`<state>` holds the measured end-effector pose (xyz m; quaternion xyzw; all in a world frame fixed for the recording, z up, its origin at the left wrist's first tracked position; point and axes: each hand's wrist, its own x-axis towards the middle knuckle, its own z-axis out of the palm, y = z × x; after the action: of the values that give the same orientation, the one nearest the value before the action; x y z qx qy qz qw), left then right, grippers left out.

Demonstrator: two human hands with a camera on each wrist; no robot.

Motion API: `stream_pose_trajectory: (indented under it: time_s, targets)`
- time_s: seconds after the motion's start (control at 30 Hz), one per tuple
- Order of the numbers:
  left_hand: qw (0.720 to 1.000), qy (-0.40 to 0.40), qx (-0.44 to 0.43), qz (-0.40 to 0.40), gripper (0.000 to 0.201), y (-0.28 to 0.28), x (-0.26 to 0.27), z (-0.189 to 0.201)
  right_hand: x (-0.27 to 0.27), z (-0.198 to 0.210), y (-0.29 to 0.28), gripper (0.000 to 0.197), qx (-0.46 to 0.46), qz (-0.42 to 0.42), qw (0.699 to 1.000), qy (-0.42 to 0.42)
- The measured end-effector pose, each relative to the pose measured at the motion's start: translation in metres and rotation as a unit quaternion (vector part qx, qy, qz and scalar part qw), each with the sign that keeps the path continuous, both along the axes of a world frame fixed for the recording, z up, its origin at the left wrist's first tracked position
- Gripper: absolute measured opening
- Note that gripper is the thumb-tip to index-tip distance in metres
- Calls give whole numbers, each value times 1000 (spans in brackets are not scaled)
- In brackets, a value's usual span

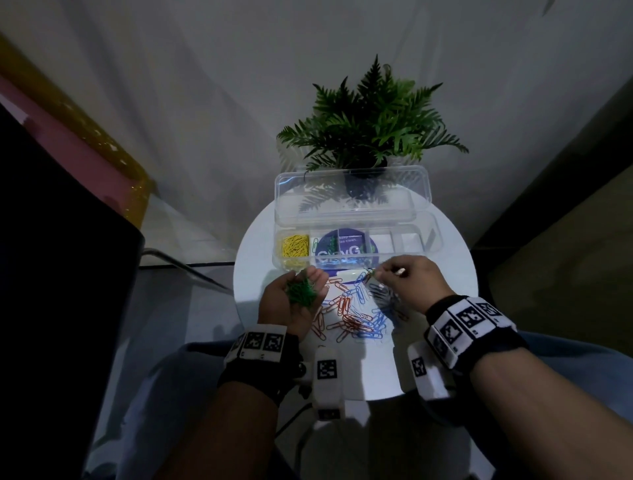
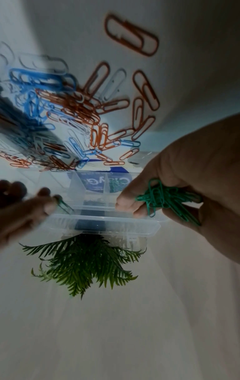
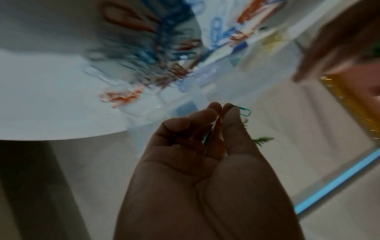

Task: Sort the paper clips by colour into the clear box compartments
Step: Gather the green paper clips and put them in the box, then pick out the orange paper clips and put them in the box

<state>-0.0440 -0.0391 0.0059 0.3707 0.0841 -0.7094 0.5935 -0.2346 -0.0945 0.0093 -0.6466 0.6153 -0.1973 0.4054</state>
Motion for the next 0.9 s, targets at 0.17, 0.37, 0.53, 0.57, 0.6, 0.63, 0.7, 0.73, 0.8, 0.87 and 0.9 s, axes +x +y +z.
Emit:
stream_pose_trajectory:
  time_s: [0.17,0.37,0.53,0.57,0.6,0.63,0.7,0.73,0.8,0.87,0.9]
  targets:
    - [999,-15,48,-15,31,1,-12,-6,36,28,12,9,-84,144,986,6]
    - [999,8,34,-13,30,-1,-20,0,55,36,18,19,-99,232,967,41]
    - [999,-25,29,-18,31,-17,-14,16,31,27,9,20,-144,93,984,37]
    - [999,-40,28,-16,33,-24,-12,22,25,23,7,23,-149,81,984,55]
    - [998,-58,29,-9,35,-31,-11,27,20,18,4,27,-145,79,983,76]
    - [997,-76,32,-1,38,-39,-9,31,16,14,2,31,-136,83,983,95]
    - [994,-108,32,-3,45,-55,-7,35,11,7,-1,33,-121,93,982,112]
    - [992,-125,30,-8,47,-62,-8,36,10,6,-1,32,-118,96,982,113]
    - [984,-171,39,-17,44,-77,-9,32,10,3,-2,31,-124,94,982,109]
    - [964,-255,71,-18,39,-91,-10,26,11,2,-4,28,-129,80,983,100]
    - [954,-288,85,-17,37,-96,-11,21,12,1,-4,27,-129,72,984,95]
